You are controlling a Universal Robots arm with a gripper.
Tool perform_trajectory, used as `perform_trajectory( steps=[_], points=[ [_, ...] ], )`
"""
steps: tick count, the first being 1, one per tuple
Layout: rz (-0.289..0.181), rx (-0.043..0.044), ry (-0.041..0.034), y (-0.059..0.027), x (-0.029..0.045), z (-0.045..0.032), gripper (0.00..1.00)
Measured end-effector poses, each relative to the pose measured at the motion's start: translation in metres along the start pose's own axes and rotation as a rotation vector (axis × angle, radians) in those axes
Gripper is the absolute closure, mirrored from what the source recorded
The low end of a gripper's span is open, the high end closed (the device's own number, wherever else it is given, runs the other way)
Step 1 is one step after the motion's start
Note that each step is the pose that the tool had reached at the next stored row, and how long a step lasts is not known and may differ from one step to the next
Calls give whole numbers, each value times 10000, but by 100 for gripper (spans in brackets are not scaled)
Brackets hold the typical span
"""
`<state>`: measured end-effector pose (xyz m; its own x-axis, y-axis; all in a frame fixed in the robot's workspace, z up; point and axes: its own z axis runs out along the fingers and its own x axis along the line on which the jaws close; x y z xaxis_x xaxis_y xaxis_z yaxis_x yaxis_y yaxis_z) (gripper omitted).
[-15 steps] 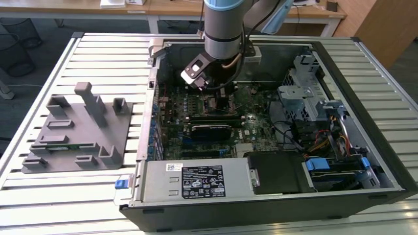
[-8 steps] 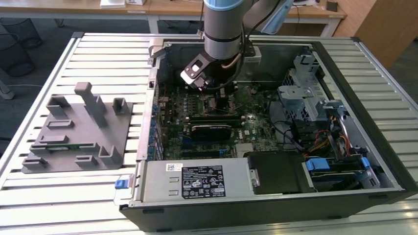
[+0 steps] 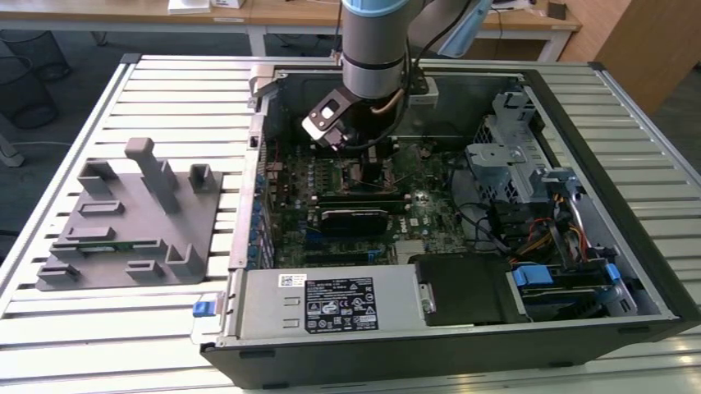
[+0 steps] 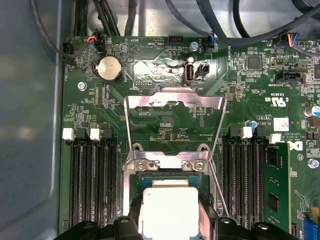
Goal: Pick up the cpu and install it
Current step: 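Place the cpu into insertion slot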
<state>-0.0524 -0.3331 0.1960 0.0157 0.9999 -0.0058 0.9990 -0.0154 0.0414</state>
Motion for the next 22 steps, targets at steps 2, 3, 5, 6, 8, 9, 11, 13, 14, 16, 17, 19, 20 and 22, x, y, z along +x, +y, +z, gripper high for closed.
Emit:
perform_trajectory(
  steps=[2, 3, 5, 6, 8, 9, 11, 13, 14, 16, 17, 19, 20, 22],
  points=[
    [19, -1, 0, 0, 0, 2, 47],
    [21, -2, 2, -1, -1, 4, 47],
    [21, -1, 3, 0, -4, 7, 47],
    [20, -2, 3, 0, -6, 9, 47],
    [20, -1, 1, 0, -7, 13, 47],
    [21, 0, 0, -1, -7, 15, 47],
    [20, 1, -3, -1, -8, 17, 47],
    [21, 1, -1, 0, -7, 18, 47],
    [20, 0, 0, 1, -7, 18, 47],
    [20, -3, 2, 3, -7, 19, 46],
    [21, -2, 1, 3, -7, 19, 46],
    [20, -1, 2, 3, -7, 19, 40],
    [20, -1, 1, 3, -7, 18, 40],
    [20, 0, -1, 3, -7, 11, 40]
  ],
)
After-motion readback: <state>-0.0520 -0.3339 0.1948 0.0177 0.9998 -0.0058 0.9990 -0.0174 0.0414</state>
